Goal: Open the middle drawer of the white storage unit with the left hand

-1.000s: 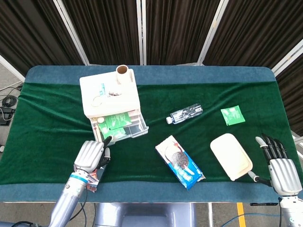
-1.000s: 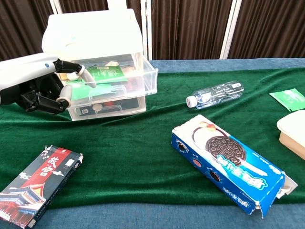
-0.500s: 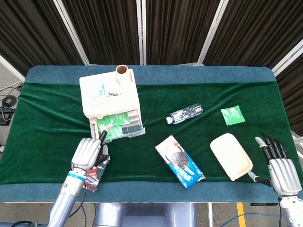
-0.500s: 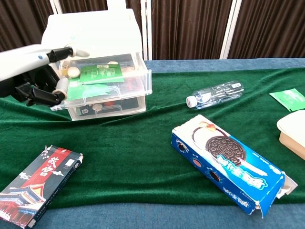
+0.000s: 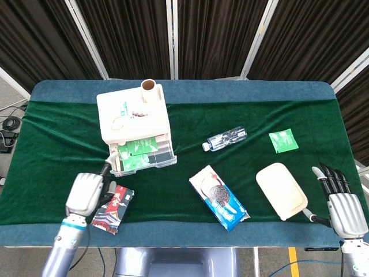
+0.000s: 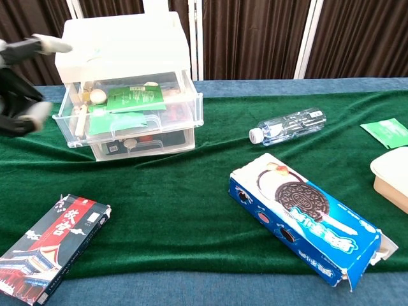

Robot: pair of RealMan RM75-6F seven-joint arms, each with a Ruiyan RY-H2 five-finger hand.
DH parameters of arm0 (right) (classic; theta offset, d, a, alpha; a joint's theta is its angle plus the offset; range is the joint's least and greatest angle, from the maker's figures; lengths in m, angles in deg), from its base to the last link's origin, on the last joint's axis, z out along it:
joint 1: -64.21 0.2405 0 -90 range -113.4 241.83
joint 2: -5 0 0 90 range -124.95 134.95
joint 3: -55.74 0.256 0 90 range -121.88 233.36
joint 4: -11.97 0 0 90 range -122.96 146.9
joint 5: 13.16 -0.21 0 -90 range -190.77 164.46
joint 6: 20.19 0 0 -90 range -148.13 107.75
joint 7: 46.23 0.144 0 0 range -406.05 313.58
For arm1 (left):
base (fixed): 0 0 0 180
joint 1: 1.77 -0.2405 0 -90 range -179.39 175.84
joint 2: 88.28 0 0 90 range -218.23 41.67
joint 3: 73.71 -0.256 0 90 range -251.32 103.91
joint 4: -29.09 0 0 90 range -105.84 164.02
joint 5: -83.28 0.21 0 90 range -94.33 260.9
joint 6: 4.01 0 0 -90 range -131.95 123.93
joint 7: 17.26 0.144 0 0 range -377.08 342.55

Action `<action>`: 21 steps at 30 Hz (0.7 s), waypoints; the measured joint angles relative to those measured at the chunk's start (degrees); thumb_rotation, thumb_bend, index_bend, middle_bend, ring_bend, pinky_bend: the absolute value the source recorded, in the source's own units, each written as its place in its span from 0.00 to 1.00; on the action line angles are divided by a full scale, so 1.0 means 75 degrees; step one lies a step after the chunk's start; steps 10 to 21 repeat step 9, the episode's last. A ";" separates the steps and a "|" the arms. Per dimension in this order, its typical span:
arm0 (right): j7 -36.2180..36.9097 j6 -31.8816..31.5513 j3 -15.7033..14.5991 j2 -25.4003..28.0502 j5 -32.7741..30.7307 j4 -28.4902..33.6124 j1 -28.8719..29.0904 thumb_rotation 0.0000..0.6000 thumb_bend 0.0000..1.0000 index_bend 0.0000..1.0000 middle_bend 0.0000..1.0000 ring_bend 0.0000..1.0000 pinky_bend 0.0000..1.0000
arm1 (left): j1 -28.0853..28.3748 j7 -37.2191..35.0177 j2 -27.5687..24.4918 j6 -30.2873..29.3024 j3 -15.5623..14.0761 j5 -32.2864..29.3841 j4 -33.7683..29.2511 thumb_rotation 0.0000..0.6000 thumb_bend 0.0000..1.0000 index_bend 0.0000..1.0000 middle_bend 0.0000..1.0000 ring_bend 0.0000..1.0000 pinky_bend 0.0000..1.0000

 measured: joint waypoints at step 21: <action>-0.0398 0.0063 -0.0028 -0.0136 0.0058 0.0008 0.0039 1.00 0.02 0.04 0.00 0.00 0.00 | -0.1160 -0.0817 -0.0449 -0.1078 -0.0795 0.1196 0.1636 1.00 0.17 0.00 0.00 0.00 0.00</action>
